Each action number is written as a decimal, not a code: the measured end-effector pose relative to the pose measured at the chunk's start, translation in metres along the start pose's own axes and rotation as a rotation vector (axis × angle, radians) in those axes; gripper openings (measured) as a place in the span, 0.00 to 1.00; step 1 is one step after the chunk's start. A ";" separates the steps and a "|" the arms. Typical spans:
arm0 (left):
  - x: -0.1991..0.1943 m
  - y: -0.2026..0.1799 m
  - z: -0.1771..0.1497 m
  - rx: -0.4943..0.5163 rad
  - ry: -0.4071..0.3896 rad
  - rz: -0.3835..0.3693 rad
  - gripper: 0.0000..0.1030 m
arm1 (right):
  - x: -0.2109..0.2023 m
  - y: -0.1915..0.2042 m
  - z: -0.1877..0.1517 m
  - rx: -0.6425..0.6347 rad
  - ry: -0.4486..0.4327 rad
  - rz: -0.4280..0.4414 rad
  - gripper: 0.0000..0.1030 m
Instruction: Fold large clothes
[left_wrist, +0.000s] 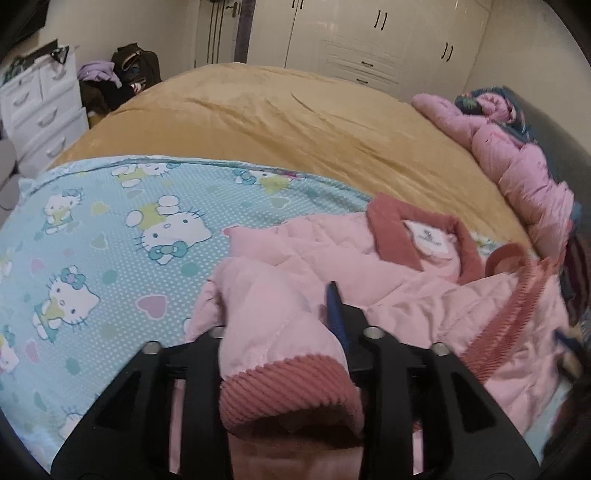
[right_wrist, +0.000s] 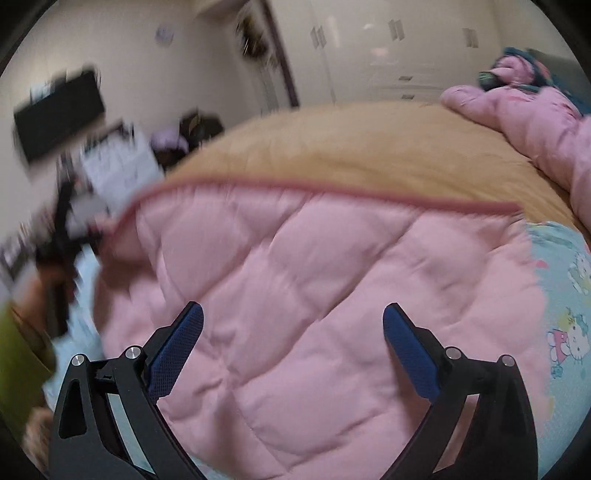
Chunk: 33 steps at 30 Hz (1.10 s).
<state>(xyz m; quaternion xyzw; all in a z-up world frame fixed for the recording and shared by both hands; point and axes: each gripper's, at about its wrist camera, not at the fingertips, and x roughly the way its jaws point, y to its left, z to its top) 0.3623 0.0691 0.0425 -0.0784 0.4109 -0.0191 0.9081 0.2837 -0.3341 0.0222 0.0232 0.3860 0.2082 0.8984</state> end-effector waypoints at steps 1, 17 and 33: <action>-0.002 -0.001 0.001 -0.004 -0.005 -0.013 0.38 | 0.011 0.003 -0.003 -0.006 0.021 -0.035 0.95; -0.063 -0.013 0.006 0.017 -0.292 0.013 0.91 | 0.049 -0.008 -0.006 0.047 0.068 -0.066 0.96; 0.022 0.013 -0.040 0.154 -0.046 0.037 0.91 | -0.035 -0.133 -0.003 0.293 -0.093 -0.328 0.95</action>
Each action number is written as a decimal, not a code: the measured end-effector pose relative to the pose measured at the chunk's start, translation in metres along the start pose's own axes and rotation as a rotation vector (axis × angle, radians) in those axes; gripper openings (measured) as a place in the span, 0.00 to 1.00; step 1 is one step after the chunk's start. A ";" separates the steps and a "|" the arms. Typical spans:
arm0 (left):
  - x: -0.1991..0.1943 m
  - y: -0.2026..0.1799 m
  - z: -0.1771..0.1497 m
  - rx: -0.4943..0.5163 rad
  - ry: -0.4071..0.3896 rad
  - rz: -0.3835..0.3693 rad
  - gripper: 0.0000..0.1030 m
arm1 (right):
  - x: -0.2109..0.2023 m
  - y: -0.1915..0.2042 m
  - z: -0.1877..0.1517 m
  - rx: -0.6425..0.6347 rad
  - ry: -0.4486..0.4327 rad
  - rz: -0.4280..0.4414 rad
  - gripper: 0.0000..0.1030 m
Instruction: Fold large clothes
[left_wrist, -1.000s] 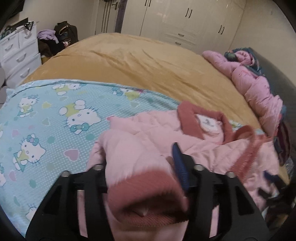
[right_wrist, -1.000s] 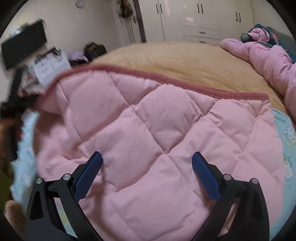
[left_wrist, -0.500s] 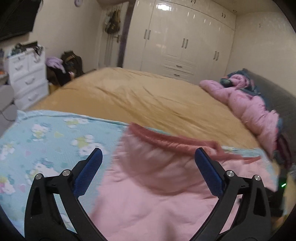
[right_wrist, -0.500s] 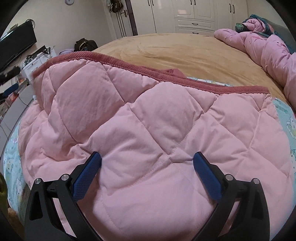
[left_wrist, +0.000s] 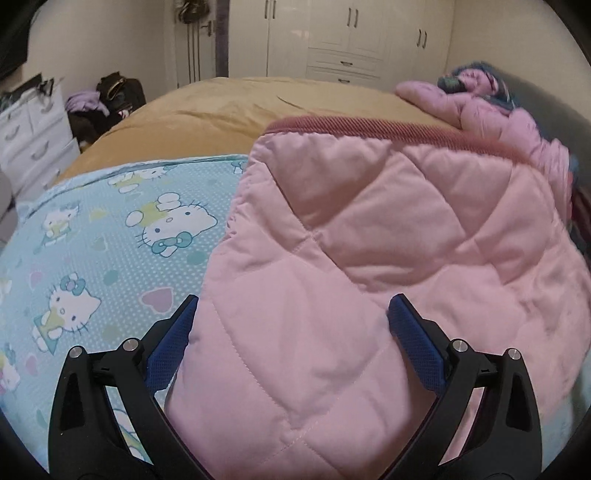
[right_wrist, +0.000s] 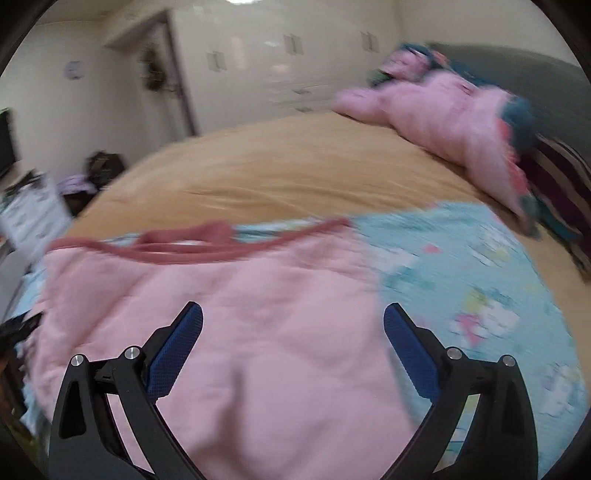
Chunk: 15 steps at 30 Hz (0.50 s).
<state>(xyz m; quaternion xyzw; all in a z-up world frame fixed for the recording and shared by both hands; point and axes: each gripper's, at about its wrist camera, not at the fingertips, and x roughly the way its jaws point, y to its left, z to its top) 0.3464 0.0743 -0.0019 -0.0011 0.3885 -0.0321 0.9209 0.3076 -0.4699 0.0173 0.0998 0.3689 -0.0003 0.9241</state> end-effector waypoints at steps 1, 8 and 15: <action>0.001 0.001 0.000 -0.007 -0.001 -0.006 0.91 | 0.010 -0.011 0.001 0.024 0.038 0.001 0.95; 0.003 0.005 -0.003 -0.025 -0.018 -0.009 0.59 | 0.040 -0.009 -0.006 -0.024 0.108 0.057 0.50; -0.004 0.006 -0.003 -0.029 -0.068 -0.005 0.16 | 0.030 0.008 -0.014 -0.078 0.023 0.028 0.25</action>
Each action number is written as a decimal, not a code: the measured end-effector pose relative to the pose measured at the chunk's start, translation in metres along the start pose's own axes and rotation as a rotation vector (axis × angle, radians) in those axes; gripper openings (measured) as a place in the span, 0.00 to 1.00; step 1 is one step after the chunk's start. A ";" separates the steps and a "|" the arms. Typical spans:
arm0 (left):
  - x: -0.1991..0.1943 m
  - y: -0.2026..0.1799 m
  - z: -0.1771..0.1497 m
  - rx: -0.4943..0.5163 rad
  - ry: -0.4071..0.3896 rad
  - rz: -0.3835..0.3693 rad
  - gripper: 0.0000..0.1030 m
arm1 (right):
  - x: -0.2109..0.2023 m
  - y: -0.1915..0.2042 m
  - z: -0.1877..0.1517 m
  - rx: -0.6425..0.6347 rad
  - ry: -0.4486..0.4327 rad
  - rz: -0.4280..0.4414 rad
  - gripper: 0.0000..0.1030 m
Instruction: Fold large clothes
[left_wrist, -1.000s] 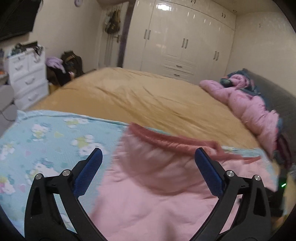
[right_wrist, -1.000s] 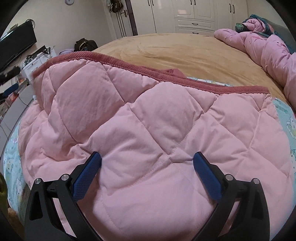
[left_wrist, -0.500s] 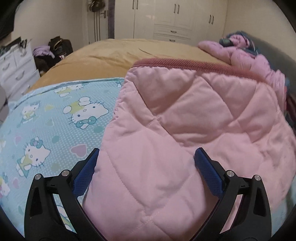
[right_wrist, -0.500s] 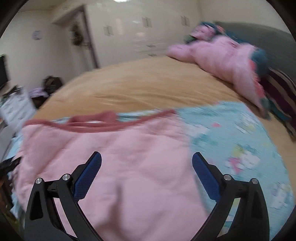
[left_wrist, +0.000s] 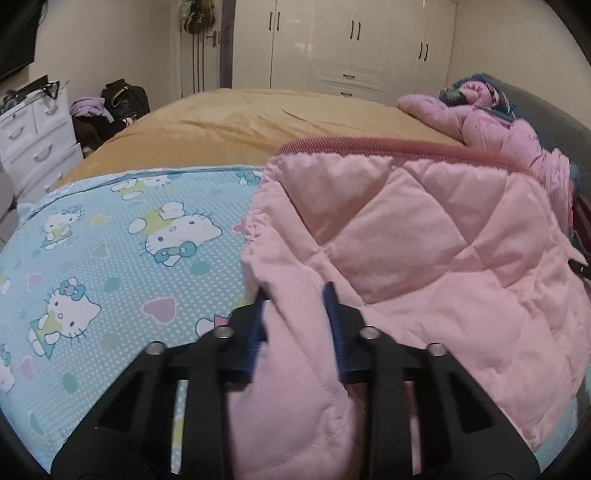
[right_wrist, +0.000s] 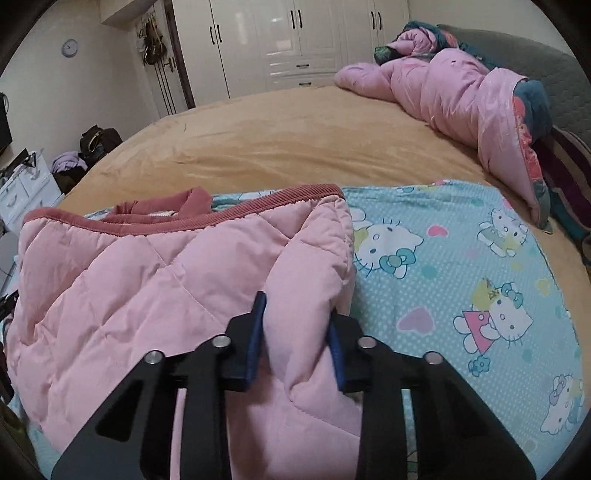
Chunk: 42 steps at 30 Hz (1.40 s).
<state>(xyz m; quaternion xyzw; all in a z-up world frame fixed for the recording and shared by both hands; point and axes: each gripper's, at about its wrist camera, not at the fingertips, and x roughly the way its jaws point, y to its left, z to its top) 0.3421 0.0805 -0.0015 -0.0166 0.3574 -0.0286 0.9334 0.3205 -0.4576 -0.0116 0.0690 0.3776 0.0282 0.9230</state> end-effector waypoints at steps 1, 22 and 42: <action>-0.002 0.000 0.001 -0.005 -0.007 -0.004 0.15 | -0.002 0.000 0.000 -0.001 -0.011 -0.005 0.24; -0.024 -0.012 0.074 0.030 -0.164 0.051 0.08 | -0.044 -0.007 0.080 0.113 -0.276 0.026 0.18; 0.027 -0.006 0.064 0.063 -0.056 0.146 0.09 | 0.028 -0.015 0.066 0.133 -0.166 -0.053 0.18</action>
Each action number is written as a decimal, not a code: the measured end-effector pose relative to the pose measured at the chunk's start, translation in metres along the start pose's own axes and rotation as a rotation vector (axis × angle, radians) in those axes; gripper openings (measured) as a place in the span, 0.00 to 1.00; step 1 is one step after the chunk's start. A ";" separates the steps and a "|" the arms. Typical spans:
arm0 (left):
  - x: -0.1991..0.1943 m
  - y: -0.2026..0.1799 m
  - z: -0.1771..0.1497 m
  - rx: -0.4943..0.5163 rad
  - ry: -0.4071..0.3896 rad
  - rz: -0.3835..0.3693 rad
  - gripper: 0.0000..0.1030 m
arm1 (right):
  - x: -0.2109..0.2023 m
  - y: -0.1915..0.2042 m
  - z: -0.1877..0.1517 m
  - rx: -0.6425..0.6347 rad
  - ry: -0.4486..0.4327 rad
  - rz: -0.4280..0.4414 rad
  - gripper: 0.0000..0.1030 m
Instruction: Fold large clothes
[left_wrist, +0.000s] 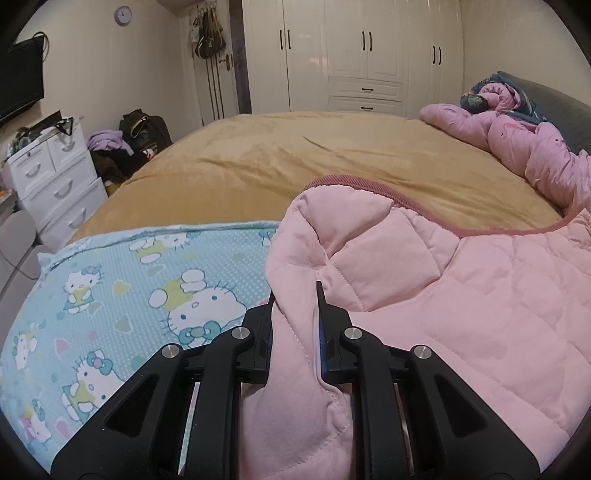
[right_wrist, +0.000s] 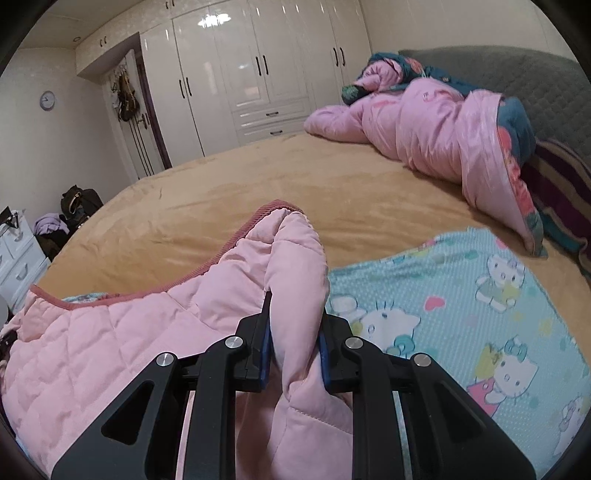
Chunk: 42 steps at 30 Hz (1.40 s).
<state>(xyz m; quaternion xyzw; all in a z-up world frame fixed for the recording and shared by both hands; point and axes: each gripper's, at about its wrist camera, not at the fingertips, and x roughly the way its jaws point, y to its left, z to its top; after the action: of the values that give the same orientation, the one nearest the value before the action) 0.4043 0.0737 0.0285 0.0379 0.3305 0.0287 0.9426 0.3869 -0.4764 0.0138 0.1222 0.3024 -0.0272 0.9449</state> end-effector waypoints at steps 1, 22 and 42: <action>0.001 0.000 -0.001 0.001 0.003 0.001 0.09 | 0.003 -0.002 -0.003 0.005 0.009 -0.001 0.18; 0.022 0.000 -0.028 -0.026 0.057 0.009 0.14 | 0.053 -0.002 -0.031 0.003 0.189 -0.055 0.28; 0.017 0.016 -0.038 -0.056 0.132 0.054 0.59 | 0.014 -0.006 -0.036 0.002 0.188 -0.057 0.74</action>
<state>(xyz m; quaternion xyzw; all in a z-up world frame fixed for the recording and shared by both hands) 0.3936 0.0931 -0.0101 0.0182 0.3900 0.0657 0.9183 0.3770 -0.4726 -0.0242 0.1164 0.3931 -0.0426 0.9111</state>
